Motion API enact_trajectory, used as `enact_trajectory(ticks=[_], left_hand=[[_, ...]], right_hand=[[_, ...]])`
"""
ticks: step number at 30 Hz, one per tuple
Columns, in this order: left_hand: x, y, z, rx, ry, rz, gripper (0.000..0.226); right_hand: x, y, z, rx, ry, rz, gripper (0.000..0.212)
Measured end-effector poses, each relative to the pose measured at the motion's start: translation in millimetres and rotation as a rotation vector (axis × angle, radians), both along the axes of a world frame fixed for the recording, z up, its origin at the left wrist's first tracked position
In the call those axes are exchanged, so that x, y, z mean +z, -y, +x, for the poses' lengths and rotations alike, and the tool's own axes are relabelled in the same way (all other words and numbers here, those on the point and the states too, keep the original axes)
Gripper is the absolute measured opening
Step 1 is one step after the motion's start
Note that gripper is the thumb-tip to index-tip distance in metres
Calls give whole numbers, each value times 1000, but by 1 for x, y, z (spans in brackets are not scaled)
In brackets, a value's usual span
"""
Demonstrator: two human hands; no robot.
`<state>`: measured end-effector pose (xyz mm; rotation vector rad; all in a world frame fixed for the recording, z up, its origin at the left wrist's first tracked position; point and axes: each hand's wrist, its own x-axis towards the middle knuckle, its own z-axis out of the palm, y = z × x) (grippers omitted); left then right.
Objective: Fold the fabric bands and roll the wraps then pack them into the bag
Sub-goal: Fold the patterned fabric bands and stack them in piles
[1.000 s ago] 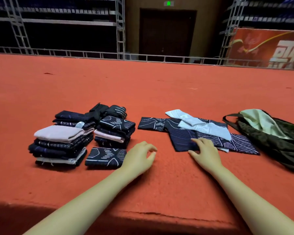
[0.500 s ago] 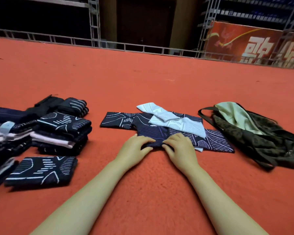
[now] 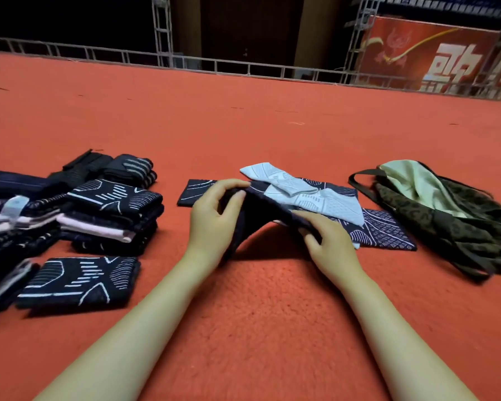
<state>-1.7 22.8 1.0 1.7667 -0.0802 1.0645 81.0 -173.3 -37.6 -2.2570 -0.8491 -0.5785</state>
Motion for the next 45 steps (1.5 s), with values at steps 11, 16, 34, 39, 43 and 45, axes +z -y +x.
enact_trajectory(ticks=[11,16,34,39,43,45], left_hand=[[-8,-34,9,38,-180,-165,20],[-30,-38,20,94,-373,-153,15],[-41,-7,15,132,-542,533,46],[-56,-6,20,105,-807,816,46],[-56,-17,26,51,-713,632,38],[-54,-22,28,67,-672,481,35]], right_hand=[[28,9,-28,67,-343,793,23],[13,8,-11,-103,-517,591,30],[6,-5,-13,-88,-679,723,28],[7,-18,-27,94,-488,573,31],[-9,-31,-31,168,-218,139,23],[-11,-33,-31,186,-185,75,18]])
